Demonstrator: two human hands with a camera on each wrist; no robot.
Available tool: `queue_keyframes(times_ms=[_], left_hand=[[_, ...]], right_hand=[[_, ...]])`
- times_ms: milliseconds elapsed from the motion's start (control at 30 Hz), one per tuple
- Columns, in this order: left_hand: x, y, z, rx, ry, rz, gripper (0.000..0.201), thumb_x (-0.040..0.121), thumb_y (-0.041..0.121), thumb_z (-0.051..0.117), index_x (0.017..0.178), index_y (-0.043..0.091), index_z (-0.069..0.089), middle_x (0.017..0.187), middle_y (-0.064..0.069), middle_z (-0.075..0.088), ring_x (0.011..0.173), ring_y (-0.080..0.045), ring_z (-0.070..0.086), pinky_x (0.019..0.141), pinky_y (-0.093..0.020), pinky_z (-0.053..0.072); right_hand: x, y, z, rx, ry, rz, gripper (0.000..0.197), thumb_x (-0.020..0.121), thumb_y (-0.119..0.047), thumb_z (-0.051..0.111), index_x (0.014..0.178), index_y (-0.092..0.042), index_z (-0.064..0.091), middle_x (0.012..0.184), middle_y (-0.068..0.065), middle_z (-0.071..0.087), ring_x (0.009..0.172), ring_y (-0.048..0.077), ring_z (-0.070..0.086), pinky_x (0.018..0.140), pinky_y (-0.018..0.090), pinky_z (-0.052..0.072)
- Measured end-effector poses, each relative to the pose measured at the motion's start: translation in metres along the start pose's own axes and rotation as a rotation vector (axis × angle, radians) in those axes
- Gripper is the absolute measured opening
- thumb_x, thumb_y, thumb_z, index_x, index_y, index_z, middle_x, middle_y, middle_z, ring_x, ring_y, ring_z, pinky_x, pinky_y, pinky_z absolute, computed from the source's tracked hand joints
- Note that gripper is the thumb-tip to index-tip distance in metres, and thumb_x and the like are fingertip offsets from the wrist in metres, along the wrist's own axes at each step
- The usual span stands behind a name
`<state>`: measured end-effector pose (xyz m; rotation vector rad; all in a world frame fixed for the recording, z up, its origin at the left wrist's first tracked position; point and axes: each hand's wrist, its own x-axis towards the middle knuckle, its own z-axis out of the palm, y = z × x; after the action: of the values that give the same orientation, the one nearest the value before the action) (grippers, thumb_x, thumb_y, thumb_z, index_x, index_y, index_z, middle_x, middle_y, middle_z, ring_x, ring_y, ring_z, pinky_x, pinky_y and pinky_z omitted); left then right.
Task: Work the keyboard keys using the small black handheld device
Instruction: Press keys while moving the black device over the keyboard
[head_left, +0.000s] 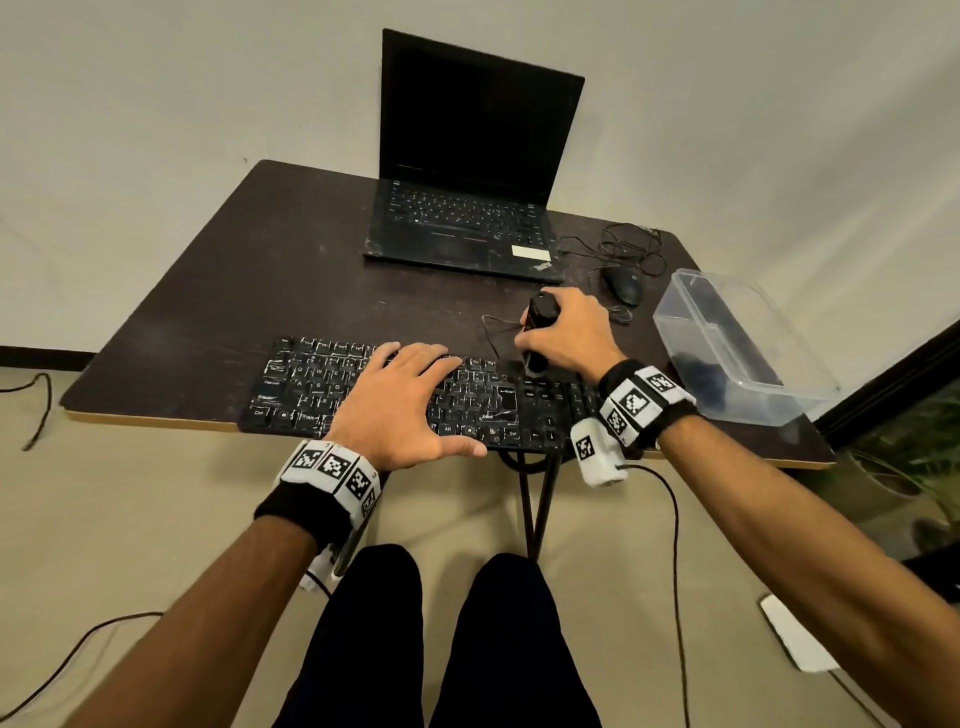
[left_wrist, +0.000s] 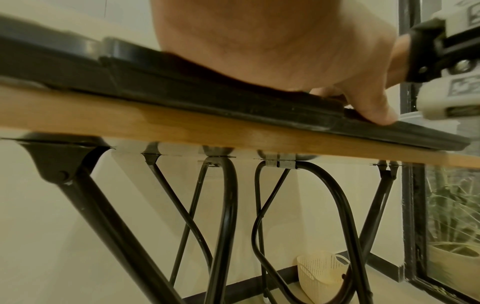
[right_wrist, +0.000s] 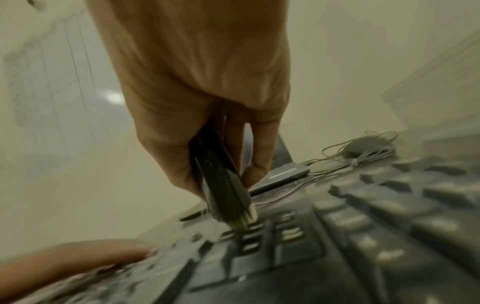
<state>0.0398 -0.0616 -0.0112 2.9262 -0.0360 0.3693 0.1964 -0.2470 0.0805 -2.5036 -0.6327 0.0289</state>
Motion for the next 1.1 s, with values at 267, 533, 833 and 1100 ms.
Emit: queue_keyframes(times_ms=[267, 533, 833, 1100], left_hand=[[-0.001, -0.001, 0.0, -0.019, 0.008, -0.001, 0.136, 0.06, 0.113, 0.025, 0.158, 0.02, 0.046, 0.164, 0.002, 0.043, 0.153, -0.017, 0.035, 0.131, -0.048, 0.014], [0.0, -0.001, 0.001, -0.02, 0.016, -0.004, 0.136, 0.06, 0.113, 0.026, 0.156, 0.02, 0.048, 0.161, 0.001, 0.046, 0.151, -0.019, 0.038, 0.131, -0.049, 0.016], [0.001, -0.002, 0.0, -0.035, 0.023, -0.026, 0.135, 0.057, 0.113, 0.029, 0.156, 0.023, 0.047, 0.161, 0.004, 0.045, 0.151, -0.017, 0.037, 0.131, -0.047, 0.015], [-0.009, -0.019, -0.008, -0.049, 0.03, -0.015, 0.129, 0.061, 0.112, 0.036, 0.154, 0.023, 0.05, 0.16, 0.004, 0.048, 0.149, -0.017, 0.041, 0.13, -0.044, 0.019]], right_hand=[[0.003, 0.024, -0.015, -0.118, 0.014, 0.133, 0.023, 0.08, -0.031, 0.089, 0.093, -0.029, 0.07, 0.102, 0.001, 0.075, 0.109, 0.029, 0.071, 0.094, 0.034, 0.055], [-0.002, -0.013, 0.022, -0.024, 0.012, 0.066, 0.026, 0.071, -0.036, 0.087, 0.093, -0.025, 0.076, 0.098, -0.005, 0.08, 0.103, 0.024, 0.072, 0.091, 0.033, 0.056], [0.003, 0.052, -0.02, -0.155, 0.115, 0.215, 0.026, 0.074, -0.038, 0.086, 0.094, -0.027, 0.075, 0.102, 0.004, 0.079, 0.107, 0.031, 0.072, 0.09, 0.035, 0.054], [-0.007, 0.031, -0.01, -0.037, 0.062, 0.124, 0.022, 0.071, -0.034, 0.087, 0.088, -0.027, 0.075, 0.094, -0.005, 0.079, 0.098, 0.023, 0.071, 0.089, 0.033, 0.055]])
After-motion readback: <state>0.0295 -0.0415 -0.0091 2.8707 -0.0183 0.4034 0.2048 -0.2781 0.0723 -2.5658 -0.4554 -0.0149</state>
